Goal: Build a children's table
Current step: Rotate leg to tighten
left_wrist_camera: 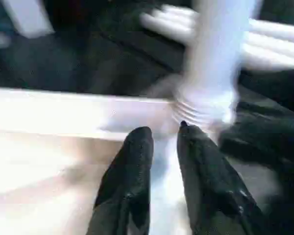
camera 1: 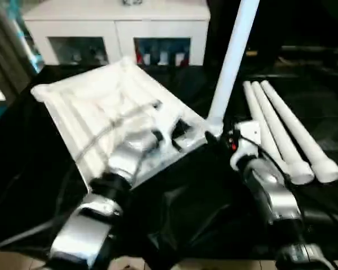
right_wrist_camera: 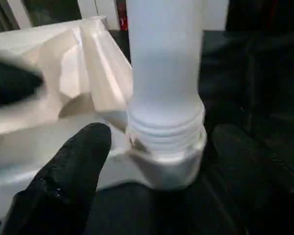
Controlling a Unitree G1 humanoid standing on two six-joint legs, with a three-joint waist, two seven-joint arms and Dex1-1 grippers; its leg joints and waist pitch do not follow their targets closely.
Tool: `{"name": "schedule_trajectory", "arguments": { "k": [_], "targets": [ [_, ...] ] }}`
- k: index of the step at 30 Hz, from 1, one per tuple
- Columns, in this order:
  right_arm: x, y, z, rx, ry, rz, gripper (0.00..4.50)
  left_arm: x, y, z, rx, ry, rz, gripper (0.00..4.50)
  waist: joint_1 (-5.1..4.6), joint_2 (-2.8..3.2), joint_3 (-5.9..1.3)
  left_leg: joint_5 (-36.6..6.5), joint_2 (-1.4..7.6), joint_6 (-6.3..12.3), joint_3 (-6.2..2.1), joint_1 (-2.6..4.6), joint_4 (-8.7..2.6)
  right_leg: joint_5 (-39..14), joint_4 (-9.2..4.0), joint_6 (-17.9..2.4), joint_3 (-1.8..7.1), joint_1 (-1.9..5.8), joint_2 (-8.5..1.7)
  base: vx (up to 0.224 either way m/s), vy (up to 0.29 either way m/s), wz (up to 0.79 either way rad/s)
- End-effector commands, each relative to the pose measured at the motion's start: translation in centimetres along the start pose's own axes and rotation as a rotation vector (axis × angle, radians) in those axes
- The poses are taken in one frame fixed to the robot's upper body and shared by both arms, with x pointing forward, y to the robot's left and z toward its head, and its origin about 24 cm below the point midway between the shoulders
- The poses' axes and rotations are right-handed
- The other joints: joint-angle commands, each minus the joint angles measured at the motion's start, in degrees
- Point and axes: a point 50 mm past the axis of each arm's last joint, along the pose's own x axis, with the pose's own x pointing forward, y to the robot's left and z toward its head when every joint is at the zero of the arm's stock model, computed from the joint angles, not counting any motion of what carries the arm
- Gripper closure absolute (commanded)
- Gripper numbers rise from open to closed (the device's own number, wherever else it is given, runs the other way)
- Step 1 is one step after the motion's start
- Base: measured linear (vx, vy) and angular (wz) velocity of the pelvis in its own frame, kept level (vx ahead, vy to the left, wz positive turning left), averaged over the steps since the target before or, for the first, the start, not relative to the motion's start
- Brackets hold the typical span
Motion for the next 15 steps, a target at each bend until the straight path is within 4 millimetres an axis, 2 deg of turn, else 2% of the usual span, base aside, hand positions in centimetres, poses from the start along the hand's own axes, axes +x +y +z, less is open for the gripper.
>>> {"name": "schedule_trajectory", "arguments": {
  "k": [1, 2, 3, 4, 5, 6, 8, 9, 11, 13, 14, 15],
  "targets": [
    [-0.2, 0.9, 0.3, -0.002, -0.002, 0.040, 0.72, -1.6, 2.3, -0.3, 0.002, 0.024, 0.118, 3.11, 0.26, -0.36, -3.94, -7.6, 2.20, 7.56, -0.72, 0.10, -3.77, -8.2, -3.72, -12.7, 2.18, 3.86, -3.73, 0.000, 0.000, 0.00],
    [-0.2, 1.0, 0.2, -0.001, 0.001, 0.044, 0.72, -1.9, 2.8, -0.3, 0.007, 0.028, 0.142, 3.04, 0.06, -0.25, -3.87, -8.9, 2.10, 6.44, -0.66, 0.24, -3.86, -10.1, -4.00, -12.0, 2.19, 3.67, -3.60, 0.000, 0.000, 0.00],
    [-0.5, 1.5, 0.1, 0.000, 0.012, 0.057, 0.72, -3.4, 4.8, -0.3, 0.035, 0.040, 0.251, 2.97, -0.05, -0.16, -3.80, -9.9, 2.14, 5.41, -0.78, 0.27, -4.03, -11.6, -4.07, -11.4, 2.19, 3.63, -3.55, 0.000, 0.000, 0.00],
    [-0.5, 1.5, 0.1, 0.000, 0.012, 0.057, 0.72, -3.4, 4.8, -0.3, 0.035, 0.040, 0.251, 2.89, -0.21, -0.06, -3.75, -10.1, 2.16, 4.65, -0.84, 0.23, -4.15, -12.0, -4.09, -10.9, 2.21, 3.60, -3.42, 0.000, 0.000, 0.00],
    [-0.6, 1.9, -0.1, 0.000, 0.046, 0.061, 0.72, -5.3, 7.0, -0.5, 0.081, 0.075, 0.385, 2.77, -0.14, 0.17, -3.84, -10.1, 2.18, 4.07, -0.85, 0.48, -4.06, -11.9, -4.07, -10.6, 2.24, 3.40, -3.43, 0.000, 0.000, 0.00],
    [-0.6, 1.9, -0.1, 0.000, 0.047, 0.060, 0.72, -5.4, 7.1, -0.5, 0.083, 0.076, 0.389, 2.67, -0.13, 0.25, -3.90, -9.7, 2.31, 3.79, -0.97, 0.39, -4.13, -11.0, -3.79, -10.7, 2.26, 3.51, -3.42, 0.000, 0.000, 0.00],
    [-0.6, 2.0, -0.7, -0.013, 0.101, 0.052, 0.72, -7.4, 8.9, -1.1, 0.122, 0.134, 0.500, 2.58, -0.25, 0.41, -3.96, -8.4, 2.24, 3.57, -0.99, 0.39, -4.09, -8.3, -3.56, -10.9, 2.25, 3.38, -3.22, 0.000, 0.000, 0.00],
    [-0.6, 1.9, -1.0, -0.018, 0.129, 0.042, 0.99, -8.4, 9.7, -1.5, 0.135, 0.172, 0.545, 2.77, -0.18, 0.60, -4.02, -7.7, 2.25, 3.09, -1.00, 0.50, -4.04, -6.4, -3.25, -11.5, 2.26, 3.33, -3.26, 0.000, 0.000, 0.00],
    [-0.4, 1.9, -1.5, -0.019, 0.170, 0.035, 1.06, -10.4, 11.2, -2.7, 0.142, 0.248, 0.622, 2.84, -0.23, 0.68, -4.01, -7.7, 2.11, 2.68, -0.91, 0.52, -4.02, -5.5, -3.18, -11.8, 2.32, 3.30, -3.25, 0.000, 0.000, 0.00],
    [-0.3, 1.8, -1.6, -0.015, 0.188, 0.030, 1.10, -11.5, 11.9, -3.5, 0.147, 0.304, 0.647, 2.94, -0.24, 0.81, -4.00, -8.1, 2.10, 2.28, -0.92, 0.55, -4.08, -5.2, -3.10, -11.9, 2.34, 3.26, -3.23, 0.000, 0.000, 0.00],
    [-0.1, 1.9, -1.6, -0.016, 0.193, 0.028, 1.22, -11.9, 12.1, -3.9, 0.151, 0.332, 0.657, 3.22, -0.17, 0.81, -4.02, -8.3, 2.08, 2.14, -0.90, 0.65, -4.05, -5.2, -3.15, -11.9, 2.36, 3.21, -3.28, 0.000, 0.000, 0.00],
    [0.1, 1.9, -1.6, -0.019, 0.199, 0.027, 1.36, -12.3, 12.2, -4.2, 0.155, 0.359, 0.666, 3.22, -0.06, 0.90, -3.98, -8.8, 2.09, 1.94, -0.85, 0.72, -4.08, -5.6, -3.23, -12.0, 2.41, 3.12, -3.31, 0.000, 0.000, 0.00]
  ]
}}
